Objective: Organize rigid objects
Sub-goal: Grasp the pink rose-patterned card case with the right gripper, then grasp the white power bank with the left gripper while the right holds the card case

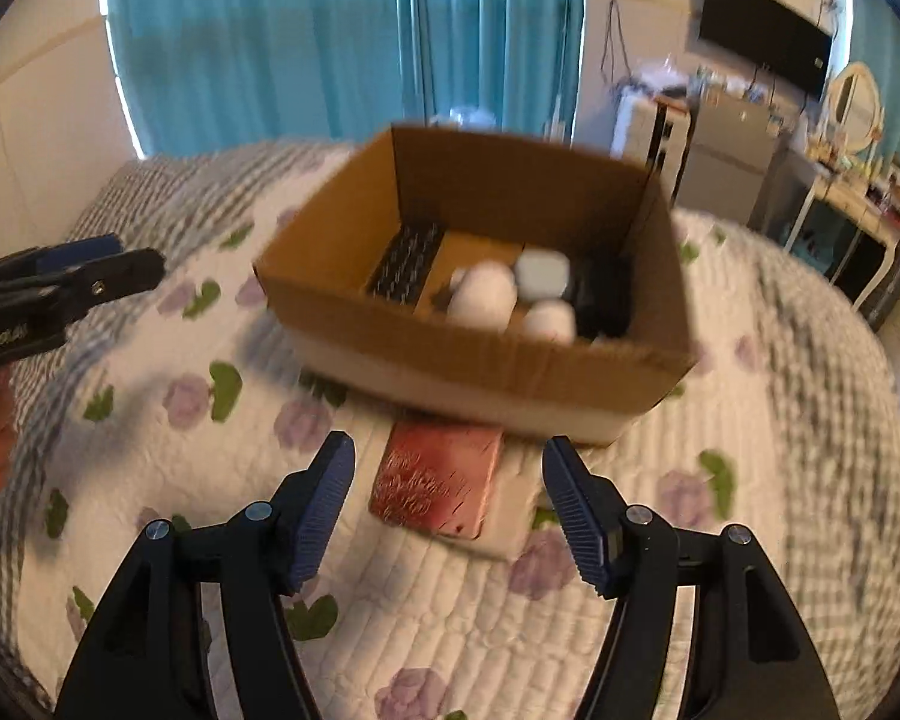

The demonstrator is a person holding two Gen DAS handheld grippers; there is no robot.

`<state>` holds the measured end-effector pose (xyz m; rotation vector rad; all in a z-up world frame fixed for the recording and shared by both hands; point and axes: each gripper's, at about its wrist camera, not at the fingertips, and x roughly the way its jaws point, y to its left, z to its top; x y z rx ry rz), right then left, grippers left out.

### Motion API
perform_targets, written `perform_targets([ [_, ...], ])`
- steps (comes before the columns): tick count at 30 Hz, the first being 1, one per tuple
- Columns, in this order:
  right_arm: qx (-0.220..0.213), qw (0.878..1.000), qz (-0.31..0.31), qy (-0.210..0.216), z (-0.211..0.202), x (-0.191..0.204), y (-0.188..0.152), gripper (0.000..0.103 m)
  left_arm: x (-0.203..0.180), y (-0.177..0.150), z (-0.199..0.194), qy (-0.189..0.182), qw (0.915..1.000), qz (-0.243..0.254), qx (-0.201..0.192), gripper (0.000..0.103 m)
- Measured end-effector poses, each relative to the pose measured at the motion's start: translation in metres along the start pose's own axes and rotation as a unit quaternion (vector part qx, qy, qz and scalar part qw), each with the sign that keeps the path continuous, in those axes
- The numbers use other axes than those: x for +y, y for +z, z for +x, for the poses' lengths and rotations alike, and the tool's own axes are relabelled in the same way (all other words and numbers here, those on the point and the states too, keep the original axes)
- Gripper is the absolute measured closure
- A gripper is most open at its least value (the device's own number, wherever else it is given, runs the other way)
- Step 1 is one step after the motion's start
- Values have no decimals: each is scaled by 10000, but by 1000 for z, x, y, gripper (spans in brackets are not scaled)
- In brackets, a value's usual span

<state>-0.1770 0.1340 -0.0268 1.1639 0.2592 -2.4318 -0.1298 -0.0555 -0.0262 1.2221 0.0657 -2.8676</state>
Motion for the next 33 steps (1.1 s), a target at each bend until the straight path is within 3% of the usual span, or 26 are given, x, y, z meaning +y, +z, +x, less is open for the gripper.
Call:
perform_targets([
  [8, 424, 9990, 115, 125, 47, -10, -16, 38, 19, -53, 38, 341, 9973, -484, 440, 28],
  [17, 658, 9976, 76, 216, 87, -17, -9, 39, 12, -71, 60, 427, 9953, -354, 793, 28],
  [22, 643, 9973, 169, 319, 93, -17, -9, 61, 9, -71, 58, 381, 9956, -315, 790, 28],
  [28, 179, 9983, 34, 560, 55, -6, -14, 87, 9, -68, 58, 330, 9955, -379, 799, 28],
  [30, 204, 9970, -92, 742, 49, 5, -17, 89, 9, -67, 58, 323, 9954, -402, 806, 28],
  [33, 478, 9957, -454, 655, 60, 19, -26, 89, 10, -67, 58, 303, 9949, -460, 850, 28],
])
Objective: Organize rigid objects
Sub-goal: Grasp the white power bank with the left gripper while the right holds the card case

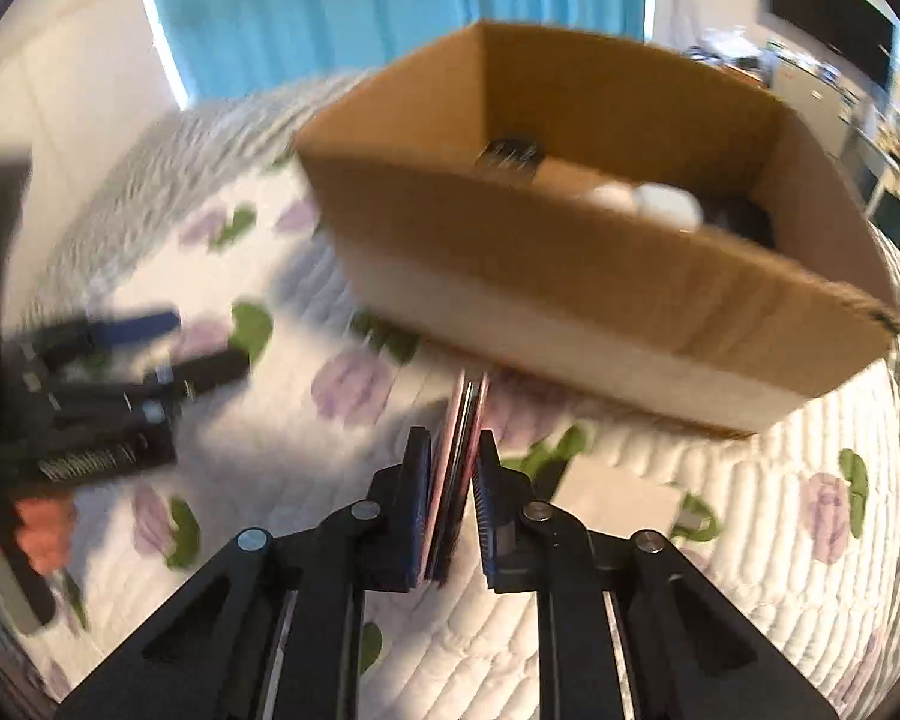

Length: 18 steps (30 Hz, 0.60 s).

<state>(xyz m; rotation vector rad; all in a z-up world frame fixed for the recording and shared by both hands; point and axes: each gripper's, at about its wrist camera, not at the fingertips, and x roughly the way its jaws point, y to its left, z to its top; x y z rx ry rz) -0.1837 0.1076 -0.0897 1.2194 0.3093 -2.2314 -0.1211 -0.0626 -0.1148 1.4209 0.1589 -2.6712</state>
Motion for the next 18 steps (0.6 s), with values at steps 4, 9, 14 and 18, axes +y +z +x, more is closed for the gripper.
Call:
perform_targets([
  [4, 299, 9993, 232, 34, 22, -5, -3, 91, -3, -2, -2, -24, 10000, 30, 38, 28],
  [9, -214, 9996, 156, -5, -17, -5, -11, 93, -15, -4, -2, -110, 9997, 210, 52, 28],
  [14, -501, 9979, 213, -341, -54, -16, -20, 93, -42, -5, -2, -326, 9986, 407, 27, 28],
  [18, -586, 9944, 553, -689, -75, -46, -35, 93, -69, -5, 0, -514, 9971, 554, 70, 28],
])
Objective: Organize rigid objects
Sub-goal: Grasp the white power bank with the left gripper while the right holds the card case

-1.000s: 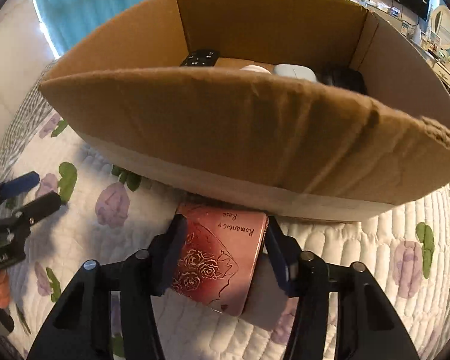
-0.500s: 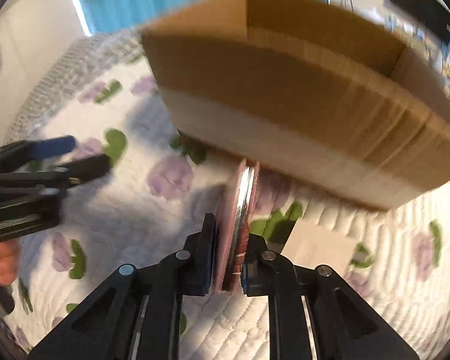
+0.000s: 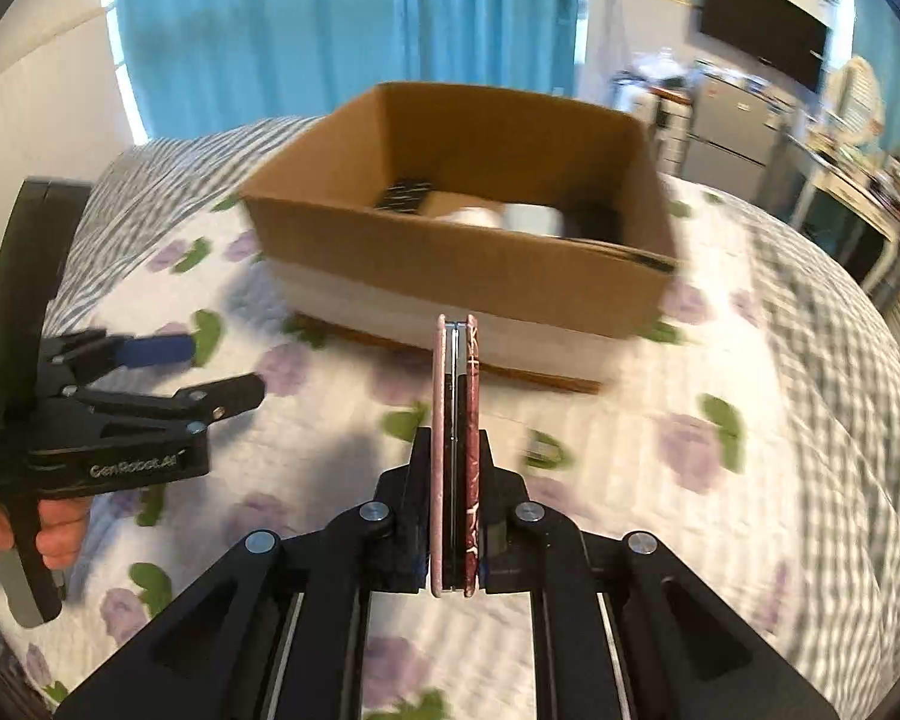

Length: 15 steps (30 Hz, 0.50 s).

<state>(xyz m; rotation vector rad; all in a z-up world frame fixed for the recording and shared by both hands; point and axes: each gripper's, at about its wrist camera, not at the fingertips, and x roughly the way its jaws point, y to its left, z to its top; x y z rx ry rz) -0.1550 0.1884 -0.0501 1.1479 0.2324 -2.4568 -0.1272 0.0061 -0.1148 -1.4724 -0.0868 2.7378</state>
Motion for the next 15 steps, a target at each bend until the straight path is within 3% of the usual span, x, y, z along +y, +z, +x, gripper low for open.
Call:
perform_targets([
  [9, 247, 9967, 612, -474, 9, -70, -13, 93, -56, 3, 18, -423, 9986, 234, 209, 28],
  [15, 275, 9964, 693, -393, 17, -83, -23, 93, -91, 7, 35, -743, 9959, 356, 382, 28],
])
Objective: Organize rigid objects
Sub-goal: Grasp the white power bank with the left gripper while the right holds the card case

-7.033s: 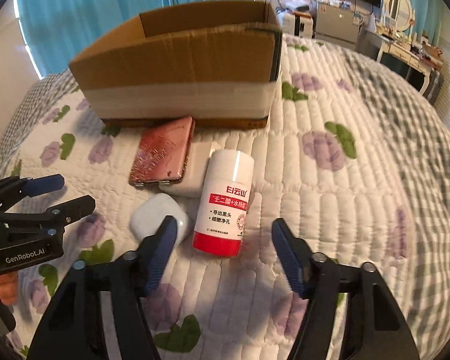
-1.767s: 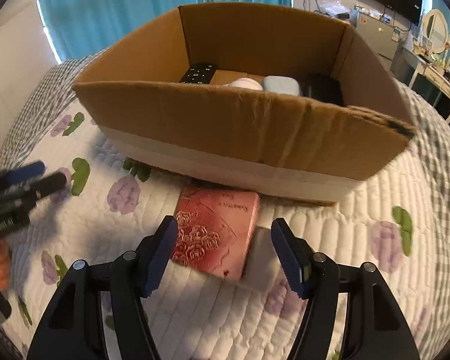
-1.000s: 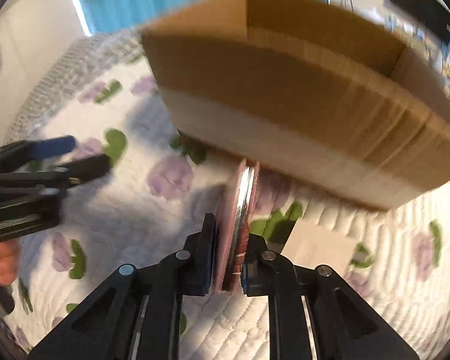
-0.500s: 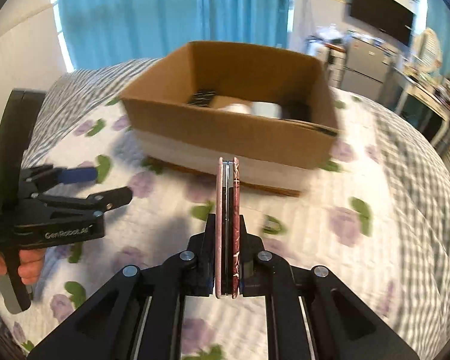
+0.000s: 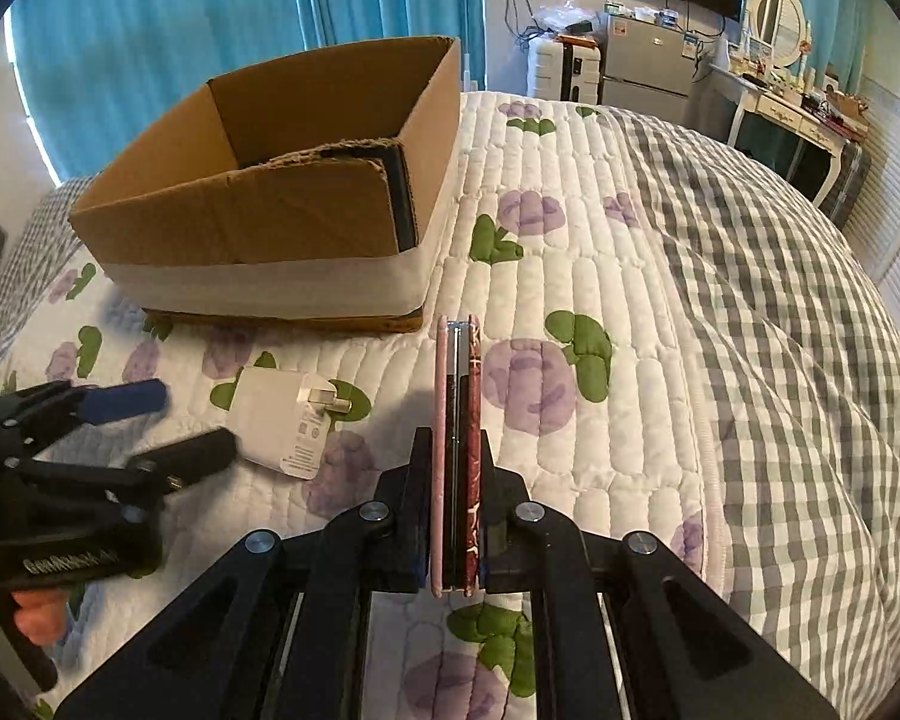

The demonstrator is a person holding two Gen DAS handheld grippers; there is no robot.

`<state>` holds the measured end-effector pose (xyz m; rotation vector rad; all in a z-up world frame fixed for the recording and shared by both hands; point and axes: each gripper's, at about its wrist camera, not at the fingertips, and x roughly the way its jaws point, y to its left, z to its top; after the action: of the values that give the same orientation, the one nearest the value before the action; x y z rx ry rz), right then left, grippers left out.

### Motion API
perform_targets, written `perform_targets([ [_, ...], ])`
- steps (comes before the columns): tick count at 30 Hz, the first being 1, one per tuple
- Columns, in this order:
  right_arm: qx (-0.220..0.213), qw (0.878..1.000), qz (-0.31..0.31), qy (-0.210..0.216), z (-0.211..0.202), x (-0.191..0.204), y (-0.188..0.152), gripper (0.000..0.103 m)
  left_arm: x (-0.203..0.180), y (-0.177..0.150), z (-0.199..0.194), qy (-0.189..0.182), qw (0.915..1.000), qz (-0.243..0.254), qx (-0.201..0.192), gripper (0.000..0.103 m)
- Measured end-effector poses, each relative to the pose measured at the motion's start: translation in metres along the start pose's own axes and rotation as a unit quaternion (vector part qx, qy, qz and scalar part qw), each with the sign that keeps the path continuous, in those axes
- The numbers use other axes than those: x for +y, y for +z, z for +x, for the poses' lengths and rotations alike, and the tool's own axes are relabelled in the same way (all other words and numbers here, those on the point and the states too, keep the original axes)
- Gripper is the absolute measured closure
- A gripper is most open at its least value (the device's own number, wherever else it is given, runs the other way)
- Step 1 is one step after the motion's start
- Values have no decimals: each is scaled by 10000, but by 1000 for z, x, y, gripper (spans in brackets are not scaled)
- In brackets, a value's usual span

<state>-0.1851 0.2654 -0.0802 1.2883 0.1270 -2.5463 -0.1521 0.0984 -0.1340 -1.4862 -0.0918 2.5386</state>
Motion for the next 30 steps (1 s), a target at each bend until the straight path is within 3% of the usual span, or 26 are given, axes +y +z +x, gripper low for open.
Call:
perform_targets([
  [7, 2, 9999, -99, 71, 3, -1, -4, 93, -12, 8, 30, -22, 9996, 134, 259, 28],
  [12, 21, 9998, 16, 175, 8, -7, -5, 93, -16, 13, 33, 78, 9994, 335, 51, 30],
  [14, -14, 9999, 2, 170, 7, -6, -5, 93, -18, 14, 30, 104, 9987, 501, -23, 34],
  [15, -30, 9999, -23, 149, 6, -4, -5, 93, -18, 14, 28, 44, 9985, 550, -31, 46],
  [24, -141, 9998, -119, 48, -12, 7, -2, 93, -11, 8, -7, -60, 9981, 606, -72, 49],
  [30, -237, 9993, -273, -41, -27, 25, 3, 93, 9, 10, -33, -189, 9990, 378, -115, 52],
])
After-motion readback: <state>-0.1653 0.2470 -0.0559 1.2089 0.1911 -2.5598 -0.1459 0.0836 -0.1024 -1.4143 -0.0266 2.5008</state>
